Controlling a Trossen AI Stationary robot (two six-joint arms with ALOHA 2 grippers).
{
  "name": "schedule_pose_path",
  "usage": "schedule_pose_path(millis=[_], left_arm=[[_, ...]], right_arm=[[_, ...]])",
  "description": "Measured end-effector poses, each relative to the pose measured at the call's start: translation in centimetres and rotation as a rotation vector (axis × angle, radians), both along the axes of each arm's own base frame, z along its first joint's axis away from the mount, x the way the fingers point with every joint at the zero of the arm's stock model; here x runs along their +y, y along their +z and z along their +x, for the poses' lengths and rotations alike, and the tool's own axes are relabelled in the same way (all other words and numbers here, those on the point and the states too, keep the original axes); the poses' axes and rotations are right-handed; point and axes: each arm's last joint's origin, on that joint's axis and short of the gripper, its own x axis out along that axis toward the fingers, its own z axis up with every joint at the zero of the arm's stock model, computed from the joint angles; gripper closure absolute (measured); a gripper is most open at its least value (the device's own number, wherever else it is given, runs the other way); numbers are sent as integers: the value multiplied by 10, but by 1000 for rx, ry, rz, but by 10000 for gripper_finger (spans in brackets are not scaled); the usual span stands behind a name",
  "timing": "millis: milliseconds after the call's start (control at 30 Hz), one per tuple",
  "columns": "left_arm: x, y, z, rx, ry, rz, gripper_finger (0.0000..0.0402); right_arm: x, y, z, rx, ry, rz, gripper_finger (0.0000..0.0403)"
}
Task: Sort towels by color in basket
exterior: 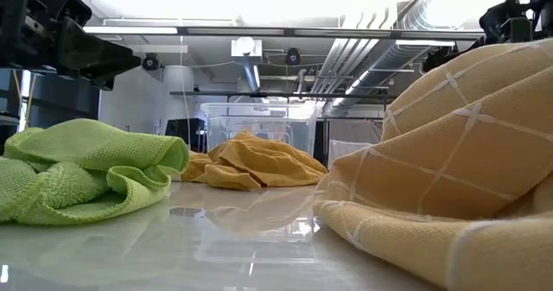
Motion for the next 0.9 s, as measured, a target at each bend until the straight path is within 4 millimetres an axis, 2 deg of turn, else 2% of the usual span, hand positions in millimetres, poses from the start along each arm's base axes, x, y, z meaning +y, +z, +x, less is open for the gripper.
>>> schedule_pose_path(millis=[633, 800, 900], left_arm=[[0, 1, 0, -8, -3, -39, 295], [1, 6, 0, -64, 24, -53, 295], [-1, 16, -1, -171, -16, -77, 295]], right_arm=[[0, 0, 0, 0, 0, 0, 401], [0, 0, 0, 0, 0, 0, 401], [0, 0, 0, 0, 0, 0, 401]])
